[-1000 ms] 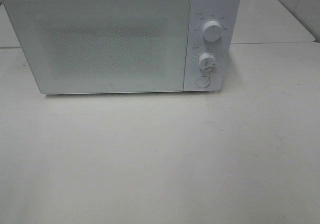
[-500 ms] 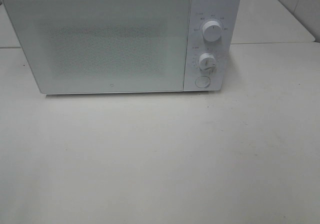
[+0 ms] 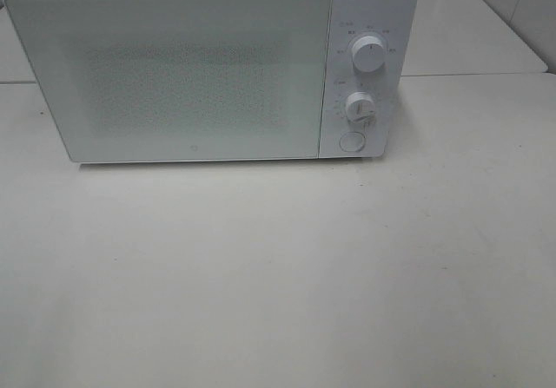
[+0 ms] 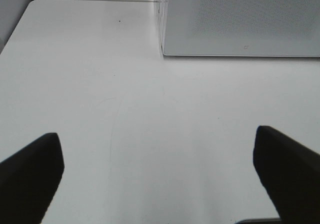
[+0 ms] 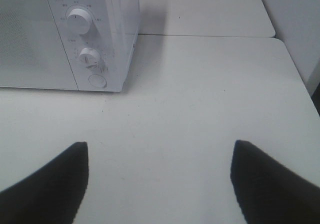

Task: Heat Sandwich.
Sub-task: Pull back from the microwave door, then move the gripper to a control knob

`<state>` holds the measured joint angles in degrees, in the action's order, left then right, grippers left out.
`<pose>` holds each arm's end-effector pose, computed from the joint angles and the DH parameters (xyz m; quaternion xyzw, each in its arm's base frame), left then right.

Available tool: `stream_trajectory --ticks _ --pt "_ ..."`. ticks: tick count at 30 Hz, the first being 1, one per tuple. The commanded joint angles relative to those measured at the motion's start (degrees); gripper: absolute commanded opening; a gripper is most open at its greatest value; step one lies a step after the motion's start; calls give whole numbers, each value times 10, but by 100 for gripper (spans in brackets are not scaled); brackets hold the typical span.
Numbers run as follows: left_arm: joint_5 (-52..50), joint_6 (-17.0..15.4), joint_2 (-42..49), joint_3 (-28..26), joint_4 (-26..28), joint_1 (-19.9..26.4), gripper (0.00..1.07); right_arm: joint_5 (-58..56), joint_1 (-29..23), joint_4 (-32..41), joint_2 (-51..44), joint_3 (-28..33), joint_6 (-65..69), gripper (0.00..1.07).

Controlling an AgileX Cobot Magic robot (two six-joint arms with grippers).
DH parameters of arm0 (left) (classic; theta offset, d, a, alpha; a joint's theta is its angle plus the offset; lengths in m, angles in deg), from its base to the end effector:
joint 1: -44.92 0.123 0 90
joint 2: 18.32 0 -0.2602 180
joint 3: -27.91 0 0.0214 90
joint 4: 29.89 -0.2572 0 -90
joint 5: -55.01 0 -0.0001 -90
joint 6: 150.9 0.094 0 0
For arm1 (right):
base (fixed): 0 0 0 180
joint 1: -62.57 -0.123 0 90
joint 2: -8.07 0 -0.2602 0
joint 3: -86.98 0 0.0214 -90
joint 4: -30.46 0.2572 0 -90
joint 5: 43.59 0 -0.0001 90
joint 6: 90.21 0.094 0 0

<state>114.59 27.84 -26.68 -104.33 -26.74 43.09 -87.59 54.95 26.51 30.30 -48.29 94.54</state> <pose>0.0286 -0.0054 0.2812 0.0050 0.8463 -0.0418 0.5310 0.0751 0.0055 0.3082 -0.0275 0.8230 0.0274 0.5667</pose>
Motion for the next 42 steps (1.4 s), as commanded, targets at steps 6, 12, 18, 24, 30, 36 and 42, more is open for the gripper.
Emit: stream_trajectory --ticks 6,12,18,24,30,36,42 --pt "-5 -3 15 2 5 1 98 98 3 1 76 -3 3 75" --pt "-5 -3 15 2 5 1 98 163 3 0 154 -3 2 75" --pt "-5 -3 15 2 5 1 98 206 3 0 223 -3 2 75" --pt "-5 -3 15 2 5 1 98 243 3 1 280 -3 2 75" --pt "-5 -3 15 2 5 1 98 301 3 1 345 -3 5 75" --pt "-5 -3 15 2 5 1 98 368 3 1 400 -3 19 75" --pt "-5 -3 15 2 5 1 98 455 2 -1 458 -3 18 75"
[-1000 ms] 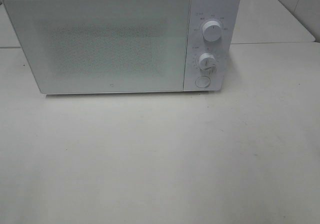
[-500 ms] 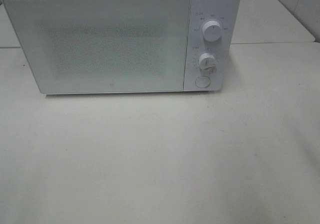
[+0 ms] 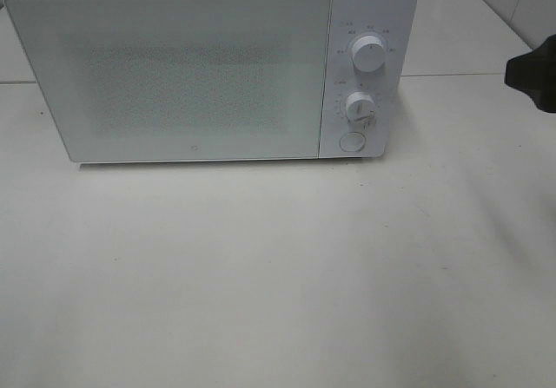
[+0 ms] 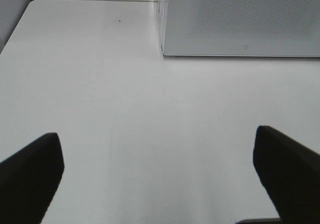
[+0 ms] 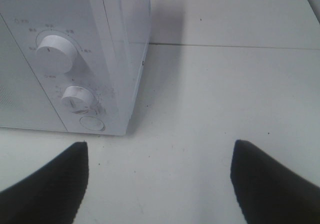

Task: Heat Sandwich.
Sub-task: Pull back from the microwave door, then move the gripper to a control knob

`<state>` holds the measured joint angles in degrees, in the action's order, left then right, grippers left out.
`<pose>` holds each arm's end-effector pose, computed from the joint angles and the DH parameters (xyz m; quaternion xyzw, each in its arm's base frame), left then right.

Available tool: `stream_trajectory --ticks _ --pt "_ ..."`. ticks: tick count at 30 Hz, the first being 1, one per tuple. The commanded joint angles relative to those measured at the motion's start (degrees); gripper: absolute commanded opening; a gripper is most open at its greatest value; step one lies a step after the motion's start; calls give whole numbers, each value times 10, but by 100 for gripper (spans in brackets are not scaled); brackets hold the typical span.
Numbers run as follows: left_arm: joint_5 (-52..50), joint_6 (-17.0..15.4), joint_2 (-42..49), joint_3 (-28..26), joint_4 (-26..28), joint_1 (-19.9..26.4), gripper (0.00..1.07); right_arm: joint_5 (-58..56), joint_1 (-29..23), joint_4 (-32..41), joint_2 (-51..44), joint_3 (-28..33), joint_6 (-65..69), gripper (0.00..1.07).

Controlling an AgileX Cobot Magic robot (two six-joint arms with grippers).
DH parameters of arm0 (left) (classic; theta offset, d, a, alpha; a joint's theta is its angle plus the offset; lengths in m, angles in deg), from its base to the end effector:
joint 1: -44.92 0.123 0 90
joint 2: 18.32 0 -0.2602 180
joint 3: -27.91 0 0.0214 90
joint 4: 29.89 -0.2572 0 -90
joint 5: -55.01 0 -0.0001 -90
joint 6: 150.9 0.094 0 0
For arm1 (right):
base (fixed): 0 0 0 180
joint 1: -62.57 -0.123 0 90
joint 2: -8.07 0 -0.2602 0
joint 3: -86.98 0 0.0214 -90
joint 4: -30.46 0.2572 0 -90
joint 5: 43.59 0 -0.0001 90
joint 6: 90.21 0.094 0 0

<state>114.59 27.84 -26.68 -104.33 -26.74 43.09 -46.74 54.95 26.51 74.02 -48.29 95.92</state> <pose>0.0286 -0.0054 0.2812 0.0050 0.8463 -0.0418 0.5310 0.2261 0.0299 0.2517 -0.0387 0.8369 0.0451 0.5441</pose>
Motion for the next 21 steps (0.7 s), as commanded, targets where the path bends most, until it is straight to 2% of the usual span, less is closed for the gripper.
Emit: stream_trajectory --ticks 1,6,10,21 --pt "-5 -3 15 2 5 1 98 74 2 -1 38 -3 3 75" --pt "-5 -3 15 2 5 1 98 132 2 -1 64 9 3 75" --pt "-5 -3 15 2 5 1 98 280 2 2 96 64 -16 75" --pt "-5 -3 15 2 5 1 98 393 2 47 163 109 -36 75"
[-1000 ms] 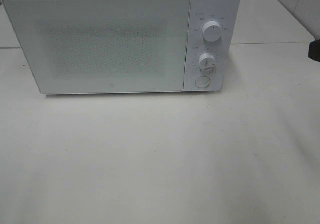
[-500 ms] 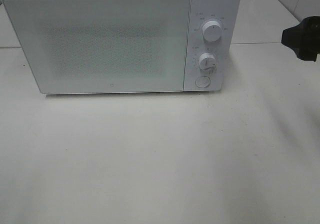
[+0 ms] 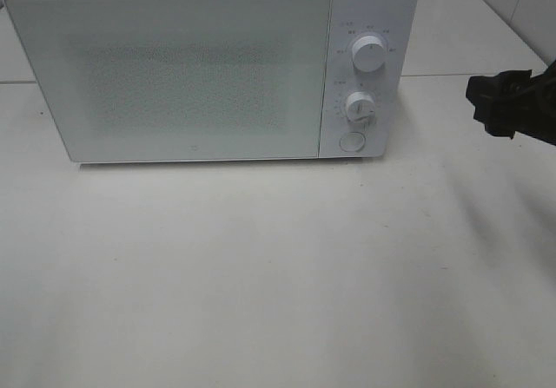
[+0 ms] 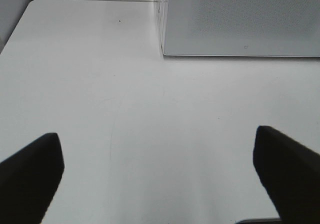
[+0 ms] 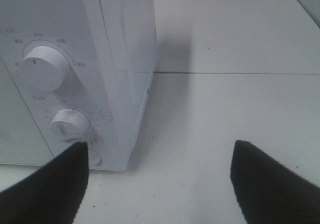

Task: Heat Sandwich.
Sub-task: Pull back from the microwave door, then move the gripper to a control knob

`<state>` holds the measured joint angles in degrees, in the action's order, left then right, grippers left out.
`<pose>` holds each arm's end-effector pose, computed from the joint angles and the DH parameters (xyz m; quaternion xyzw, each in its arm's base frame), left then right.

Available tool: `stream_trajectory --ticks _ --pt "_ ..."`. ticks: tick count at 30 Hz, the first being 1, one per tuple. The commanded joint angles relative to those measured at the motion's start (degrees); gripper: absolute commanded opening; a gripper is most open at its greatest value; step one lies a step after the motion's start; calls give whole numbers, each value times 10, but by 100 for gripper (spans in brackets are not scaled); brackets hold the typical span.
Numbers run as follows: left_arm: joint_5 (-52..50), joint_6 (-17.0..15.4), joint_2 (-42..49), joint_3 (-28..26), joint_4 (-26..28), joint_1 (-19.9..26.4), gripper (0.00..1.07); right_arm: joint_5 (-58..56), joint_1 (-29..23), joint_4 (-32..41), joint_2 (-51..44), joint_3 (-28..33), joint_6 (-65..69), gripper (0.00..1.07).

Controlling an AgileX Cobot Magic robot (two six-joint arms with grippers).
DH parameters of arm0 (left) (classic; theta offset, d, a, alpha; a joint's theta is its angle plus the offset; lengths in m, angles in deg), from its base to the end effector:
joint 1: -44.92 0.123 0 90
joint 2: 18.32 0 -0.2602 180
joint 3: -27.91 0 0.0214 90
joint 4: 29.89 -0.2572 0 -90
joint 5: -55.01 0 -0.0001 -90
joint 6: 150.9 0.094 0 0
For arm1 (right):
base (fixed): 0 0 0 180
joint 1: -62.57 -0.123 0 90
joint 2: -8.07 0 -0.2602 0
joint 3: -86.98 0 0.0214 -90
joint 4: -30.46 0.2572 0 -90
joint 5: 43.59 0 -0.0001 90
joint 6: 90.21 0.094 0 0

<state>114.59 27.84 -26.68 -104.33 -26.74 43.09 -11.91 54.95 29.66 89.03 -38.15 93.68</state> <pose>0.0286 -0.0054 0.2812 0.0050 0.8463 -0.0418 0.5310 0.2425 0.0331 0.1873 -0.0326 0.7882 0.0609 0.6116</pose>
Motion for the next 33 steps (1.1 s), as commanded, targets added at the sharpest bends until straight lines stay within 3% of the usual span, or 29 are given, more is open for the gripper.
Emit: stream_trajectory --ticks 1,6,13,23,33 --pt "-5 -3 15 2 5 1 98 56 2 17 19 11 -14 75" --pt "-5 -3 15 2 5 1 98 111 -36 72 52 25 -39 75" --pt "-5 -3 15 2 5 1 98 221 -145 206 142 26 -143 75" --pt "-5 -3 15 2 5 1 98 349 -258 358 232 16 -143 75" --pt "-5 -3 15 2 5 1 98 372 -270 373 297 -36 -143 75"
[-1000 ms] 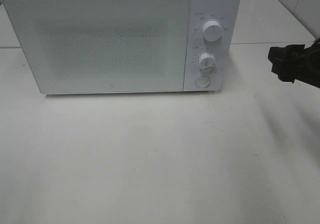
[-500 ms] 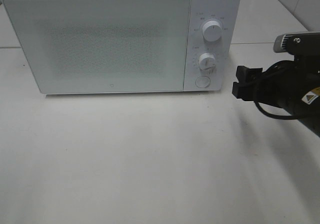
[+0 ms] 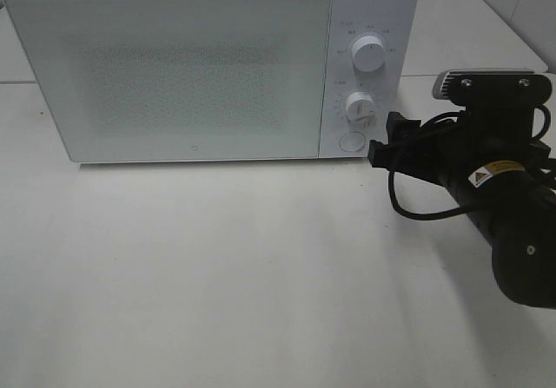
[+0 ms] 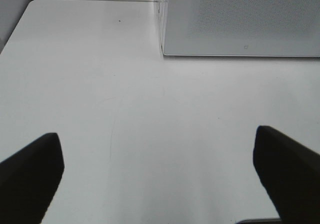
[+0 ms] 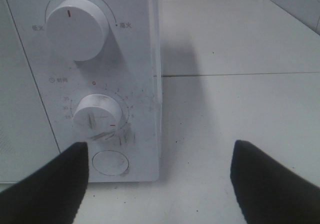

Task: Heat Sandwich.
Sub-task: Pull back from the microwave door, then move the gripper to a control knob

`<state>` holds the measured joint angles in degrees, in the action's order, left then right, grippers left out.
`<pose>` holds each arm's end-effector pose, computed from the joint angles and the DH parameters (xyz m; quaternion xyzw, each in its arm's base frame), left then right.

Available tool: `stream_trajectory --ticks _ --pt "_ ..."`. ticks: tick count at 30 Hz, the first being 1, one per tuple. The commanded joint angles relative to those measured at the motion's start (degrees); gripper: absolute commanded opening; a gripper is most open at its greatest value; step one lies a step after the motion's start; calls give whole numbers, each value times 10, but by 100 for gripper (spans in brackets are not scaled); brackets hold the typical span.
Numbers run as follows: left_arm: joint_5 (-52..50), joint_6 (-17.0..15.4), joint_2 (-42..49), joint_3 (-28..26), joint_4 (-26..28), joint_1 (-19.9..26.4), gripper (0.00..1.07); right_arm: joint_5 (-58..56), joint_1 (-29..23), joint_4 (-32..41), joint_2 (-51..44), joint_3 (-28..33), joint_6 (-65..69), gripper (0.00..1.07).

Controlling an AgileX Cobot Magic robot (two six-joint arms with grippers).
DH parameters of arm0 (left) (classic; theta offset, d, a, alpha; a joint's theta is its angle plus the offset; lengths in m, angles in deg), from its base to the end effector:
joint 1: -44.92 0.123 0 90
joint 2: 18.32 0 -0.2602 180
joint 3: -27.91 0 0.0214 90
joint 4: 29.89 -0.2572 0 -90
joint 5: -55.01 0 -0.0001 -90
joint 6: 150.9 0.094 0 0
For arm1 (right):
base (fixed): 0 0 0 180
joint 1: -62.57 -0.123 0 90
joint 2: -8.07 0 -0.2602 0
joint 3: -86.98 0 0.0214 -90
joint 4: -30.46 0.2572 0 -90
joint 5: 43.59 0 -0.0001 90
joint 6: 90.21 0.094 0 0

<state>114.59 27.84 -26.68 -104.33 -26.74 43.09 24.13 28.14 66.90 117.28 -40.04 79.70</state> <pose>0.0286 -0.0054 0.2812 0.0050 0.8463 -0.0418 0.5310 0.2454 0.1056 0.1178 -0.0018 0.7528 0.0070 0.6583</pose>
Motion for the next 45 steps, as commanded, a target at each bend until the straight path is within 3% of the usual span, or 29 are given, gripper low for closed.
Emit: stream_trajectory --ticks 1,9,32,45 --pt "-5 -3 15 2 5 1 98 12 -2 1 21 -22 -3 75" --pt "-5 -3 15 2 5 1 98 56 -2 1 80 -60 -3 75" --pt "-5 -3 15 2 5 1 98 38 5 -4 188 -197 -9 75" --pt "-5 -3 15 2 5 1 98 32 25 -36 189 -219 -31 75"
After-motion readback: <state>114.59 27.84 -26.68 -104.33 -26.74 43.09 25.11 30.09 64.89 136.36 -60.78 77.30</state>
